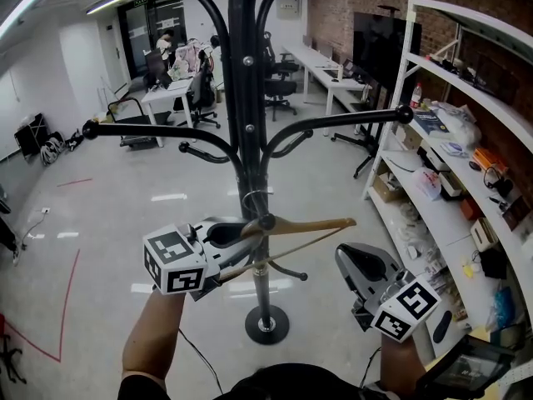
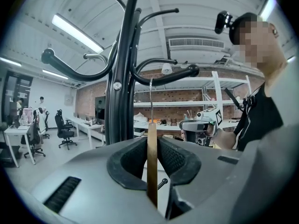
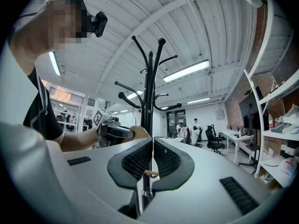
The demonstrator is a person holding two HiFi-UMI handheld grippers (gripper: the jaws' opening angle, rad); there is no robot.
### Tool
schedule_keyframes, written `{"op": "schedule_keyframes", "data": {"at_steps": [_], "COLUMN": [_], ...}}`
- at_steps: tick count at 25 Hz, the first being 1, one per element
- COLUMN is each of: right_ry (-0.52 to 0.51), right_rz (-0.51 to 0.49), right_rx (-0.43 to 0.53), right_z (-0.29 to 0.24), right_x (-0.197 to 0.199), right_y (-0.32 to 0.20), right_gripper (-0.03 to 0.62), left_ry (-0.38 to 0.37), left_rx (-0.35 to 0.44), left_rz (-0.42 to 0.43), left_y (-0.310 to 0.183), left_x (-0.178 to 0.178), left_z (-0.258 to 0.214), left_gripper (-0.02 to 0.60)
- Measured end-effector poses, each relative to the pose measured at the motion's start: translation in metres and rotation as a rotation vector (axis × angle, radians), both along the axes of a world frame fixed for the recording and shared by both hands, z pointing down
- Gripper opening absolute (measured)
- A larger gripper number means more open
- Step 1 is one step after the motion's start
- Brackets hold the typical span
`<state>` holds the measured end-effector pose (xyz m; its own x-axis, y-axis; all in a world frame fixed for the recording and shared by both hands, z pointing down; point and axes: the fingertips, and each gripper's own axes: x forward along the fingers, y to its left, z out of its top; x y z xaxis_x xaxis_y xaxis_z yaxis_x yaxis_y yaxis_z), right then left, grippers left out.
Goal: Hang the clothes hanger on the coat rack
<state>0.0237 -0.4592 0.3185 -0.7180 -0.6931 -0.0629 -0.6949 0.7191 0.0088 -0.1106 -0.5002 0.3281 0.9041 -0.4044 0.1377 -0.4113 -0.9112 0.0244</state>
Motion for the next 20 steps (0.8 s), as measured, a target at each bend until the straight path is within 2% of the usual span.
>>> {"op": "schedule_keyframes", "data": {"at_steps": [4,9,17,20], "right_ry": [-0.004,-0.007,-0.006,-0.007], "right_rz": [-0.008,-0.029,-0.073,-0.091], "right_rx": [0.001,0.006,0.007,0.009], "right_z": [0.0,-0.001,0.001,0.0], "right_x": [0.0,-0.002,-0.008,-0.01], "right_y": [0.002,0.005,0.012,0.015], "right_gripper": [0.009,0.009,0.009,0.009], "left_ry": [-0.016,0.013,-0.051,-0.044], "left_rx": [0.032,0.073,0.124,0.15], "left_rz": [-0.028,-0.076,-0.157,-0.212], "left_y": [0.001,0.003,0.006,0.007], "left_x": [-0.002,-0.01,-0.023,-0.032], "left_z": [-0.002,-0.008,0.001,-0.002], "left_gripper": [0.052,0.055,0.069,0.086]}}
